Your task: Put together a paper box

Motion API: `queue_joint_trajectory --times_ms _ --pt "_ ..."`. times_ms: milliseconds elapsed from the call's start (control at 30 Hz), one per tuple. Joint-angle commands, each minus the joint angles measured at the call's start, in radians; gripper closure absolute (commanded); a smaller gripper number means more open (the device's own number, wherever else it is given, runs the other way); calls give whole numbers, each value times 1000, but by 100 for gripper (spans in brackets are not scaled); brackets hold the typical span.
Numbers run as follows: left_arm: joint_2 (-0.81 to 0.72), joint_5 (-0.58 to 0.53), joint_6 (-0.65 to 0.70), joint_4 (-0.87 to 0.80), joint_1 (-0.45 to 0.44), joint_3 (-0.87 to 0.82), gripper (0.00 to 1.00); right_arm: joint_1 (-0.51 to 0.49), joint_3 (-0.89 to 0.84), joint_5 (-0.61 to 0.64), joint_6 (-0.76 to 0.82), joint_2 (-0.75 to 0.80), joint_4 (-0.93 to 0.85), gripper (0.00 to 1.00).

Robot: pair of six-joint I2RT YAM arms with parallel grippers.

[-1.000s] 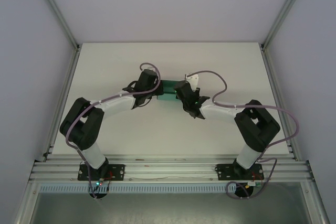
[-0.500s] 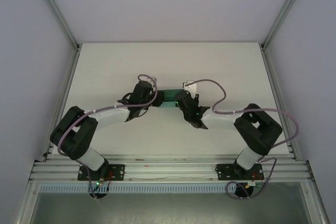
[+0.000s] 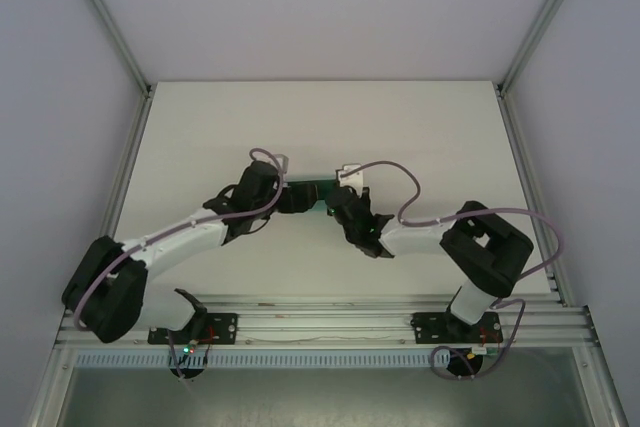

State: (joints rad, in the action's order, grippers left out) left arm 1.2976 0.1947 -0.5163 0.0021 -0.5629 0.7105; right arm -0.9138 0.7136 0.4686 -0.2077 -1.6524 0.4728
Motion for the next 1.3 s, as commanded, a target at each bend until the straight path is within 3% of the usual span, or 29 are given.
queue_joint_trajectory --times_ms 0,100,200,367,500,533,800,967,1100,1200,1267 --pt "-73 -87 -31 -113 -6 10 0 -11 -40 1 25 -31 -34 100" --pt "-101 -169 -105 -197 4 56 0 -15 -45 1 44 -31 -21 100" --pt "-69 -171 -131 -263 57 128 0 -17 -45 -10 56 -38 -15 100" --pt "87 37 -148 -202 196 202 0 -26 -46 -5 66 -50 1 100" --pt "198 166 -145 -151 212 239 1 -37 -43 4 72 -54 9 100" --pt "221 198 -143 -130 212 237 6 -38 -42 8 69 -55 10 100" --pt "276 241 -156 -16 213 131 25 -104 -43 69 100 -95 32 100" --pt "301 234 -139 10 213 75 30 -133 -64 75 85 -95 49 92" --pt "325 246 -138 36 212 54 31 -134 -85 55 75 -74 58 77" --pt "339 243 -136 46 212 52 31 -134 -95 47 65 -40 33 72" --pt "349 230 -126 37 213 58 32 -134 -116 28 59 -8 27 62"
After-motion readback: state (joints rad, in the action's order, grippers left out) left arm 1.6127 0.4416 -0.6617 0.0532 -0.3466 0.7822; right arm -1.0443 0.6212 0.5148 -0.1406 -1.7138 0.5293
